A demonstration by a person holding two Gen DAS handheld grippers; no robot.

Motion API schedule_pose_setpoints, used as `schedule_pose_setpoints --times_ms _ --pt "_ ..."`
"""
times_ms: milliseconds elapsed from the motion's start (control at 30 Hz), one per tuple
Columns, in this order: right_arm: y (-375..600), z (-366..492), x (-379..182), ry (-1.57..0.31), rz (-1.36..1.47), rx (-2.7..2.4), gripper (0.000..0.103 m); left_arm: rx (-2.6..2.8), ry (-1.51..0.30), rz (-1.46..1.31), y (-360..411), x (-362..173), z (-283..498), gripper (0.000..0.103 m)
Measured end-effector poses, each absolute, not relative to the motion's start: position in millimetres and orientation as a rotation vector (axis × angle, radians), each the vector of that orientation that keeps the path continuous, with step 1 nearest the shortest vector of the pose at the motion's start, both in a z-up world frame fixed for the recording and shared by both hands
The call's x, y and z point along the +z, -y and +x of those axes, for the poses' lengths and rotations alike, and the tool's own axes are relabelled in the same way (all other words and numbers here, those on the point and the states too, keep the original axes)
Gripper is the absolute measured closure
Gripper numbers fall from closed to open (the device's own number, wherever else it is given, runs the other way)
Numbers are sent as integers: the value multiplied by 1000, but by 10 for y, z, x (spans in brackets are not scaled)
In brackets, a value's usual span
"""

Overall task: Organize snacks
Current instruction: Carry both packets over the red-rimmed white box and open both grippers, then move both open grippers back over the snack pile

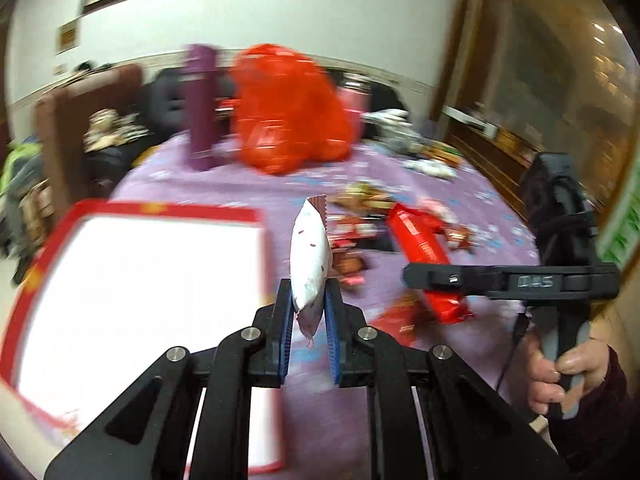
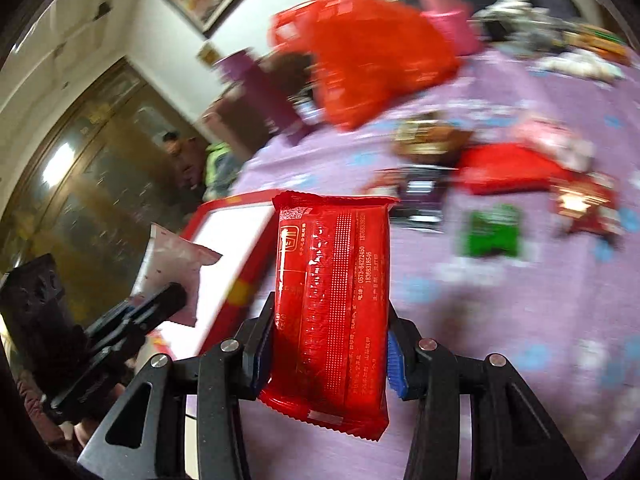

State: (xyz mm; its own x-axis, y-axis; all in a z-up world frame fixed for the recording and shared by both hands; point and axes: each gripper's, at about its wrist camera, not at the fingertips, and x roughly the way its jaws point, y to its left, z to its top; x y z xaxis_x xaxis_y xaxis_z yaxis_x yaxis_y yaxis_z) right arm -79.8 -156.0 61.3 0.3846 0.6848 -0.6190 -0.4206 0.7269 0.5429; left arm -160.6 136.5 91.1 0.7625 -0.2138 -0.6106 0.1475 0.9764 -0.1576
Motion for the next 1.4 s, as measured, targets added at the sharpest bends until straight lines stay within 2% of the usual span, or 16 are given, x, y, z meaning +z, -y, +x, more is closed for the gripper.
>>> schedule_pose_setpoints --times_ms 200,433,500,567,633,833,1167,1400 --pt "637 -871 677 -937 232 859 58 -14 -713 -133 -2008 736 -1740 90" --pt "-122 -1026 549 -971 104 922 58 90 -750 -119 -2205 571 -1782 89" --pt "-264 -1071 542 -963 73 936 55 121 -752 -123 -2231 555 -1788 81" --pt "-300 -1137 597 -941 63 946 54 167 -765 -114 -2237 537 -1776 56" --pt "-231 -1160 668 -909 68 955 51 183 -756 -116 -2256 549 -1811 45" --pt "485 -1030 807 -803 116 798 39 84 -689 -139 -2008 716 -1854 28" --pt "2048 -713 754 -725 194 409 29 -224 -749 4 -1034 666 -1722 28" --pt "2839 -607 736 -698 248 247 26 -336 -802 89 -482 607 -1540 27"
